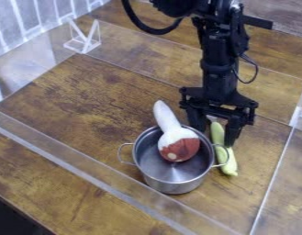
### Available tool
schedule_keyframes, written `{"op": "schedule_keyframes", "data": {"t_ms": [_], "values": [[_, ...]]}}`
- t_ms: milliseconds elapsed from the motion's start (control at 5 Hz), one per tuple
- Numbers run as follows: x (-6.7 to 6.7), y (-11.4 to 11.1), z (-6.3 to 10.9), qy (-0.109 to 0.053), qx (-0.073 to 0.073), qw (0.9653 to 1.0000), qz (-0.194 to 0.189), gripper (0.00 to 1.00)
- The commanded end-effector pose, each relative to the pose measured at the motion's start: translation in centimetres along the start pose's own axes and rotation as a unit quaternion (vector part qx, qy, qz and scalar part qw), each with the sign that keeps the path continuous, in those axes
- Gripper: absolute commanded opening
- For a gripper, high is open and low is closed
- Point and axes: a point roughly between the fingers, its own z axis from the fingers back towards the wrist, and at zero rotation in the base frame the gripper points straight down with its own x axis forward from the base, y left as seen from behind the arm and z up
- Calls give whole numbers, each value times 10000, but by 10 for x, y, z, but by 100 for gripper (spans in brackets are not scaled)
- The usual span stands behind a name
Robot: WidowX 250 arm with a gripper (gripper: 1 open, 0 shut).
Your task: Move the green spoon to the right
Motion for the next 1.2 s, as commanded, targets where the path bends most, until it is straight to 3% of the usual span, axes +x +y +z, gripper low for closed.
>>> {"op": "schedule_keyframes", "data": {"t_ms": [0,400,1000], "values": [[-4,-5,17,-95,68,9999,-43,100],[-7,17,14,-15,98,9996,275,100],[-22,23,12,134,196,9996,169,100]]}}
